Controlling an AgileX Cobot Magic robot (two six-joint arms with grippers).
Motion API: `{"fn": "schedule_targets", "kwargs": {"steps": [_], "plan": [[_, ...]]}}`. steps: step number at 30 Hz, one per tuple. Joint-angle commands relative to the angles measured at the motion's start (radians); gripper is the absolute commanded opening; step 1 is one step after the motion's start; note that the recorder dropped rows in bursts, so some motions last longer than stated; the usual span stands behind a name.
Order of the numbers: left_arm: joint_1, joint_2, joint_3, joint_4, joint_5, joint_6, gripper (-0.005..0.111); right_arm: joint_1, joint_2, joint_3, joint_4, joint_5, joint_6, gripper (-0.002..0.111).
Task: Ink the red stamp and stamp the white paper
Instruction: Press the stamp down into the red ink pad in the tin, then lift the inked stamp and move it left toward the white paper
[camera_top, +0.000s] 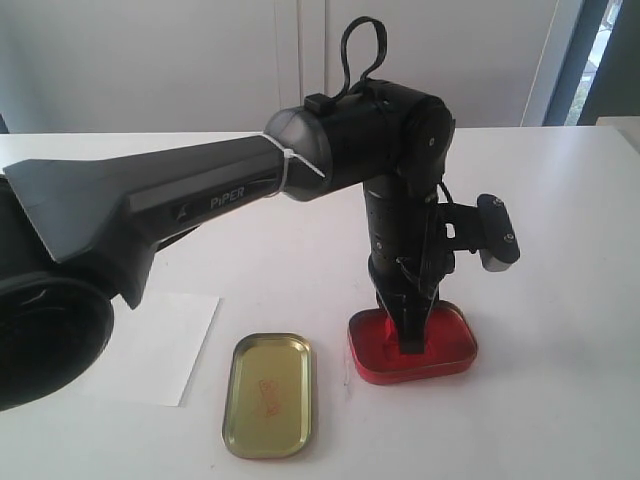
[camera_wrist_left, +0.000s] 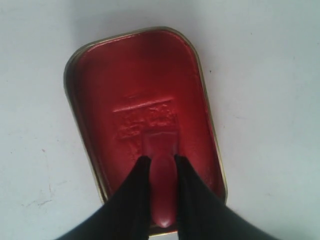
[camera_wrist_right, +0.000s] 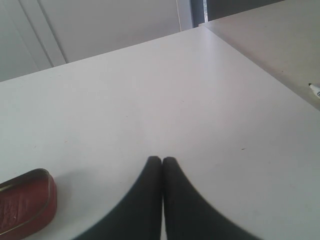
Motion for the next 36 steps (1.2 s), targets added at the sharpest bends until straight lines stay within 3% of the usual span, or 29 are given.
{"fn": "schedule_targets", "kwargs": {"steps": [1,36], "plan": [[0.002,-0.021,0.003,-0.011,0.016,-0.008,0.000,-0.005,-0.006,0.002,0.000,-0.003,0.000,0.000],[0.050,-0.095,0.006,-0.020,0.121,-0.084,0.000,-0.005,-0.006,0.002,0.000,-0.003,0.000,0.000]]}}
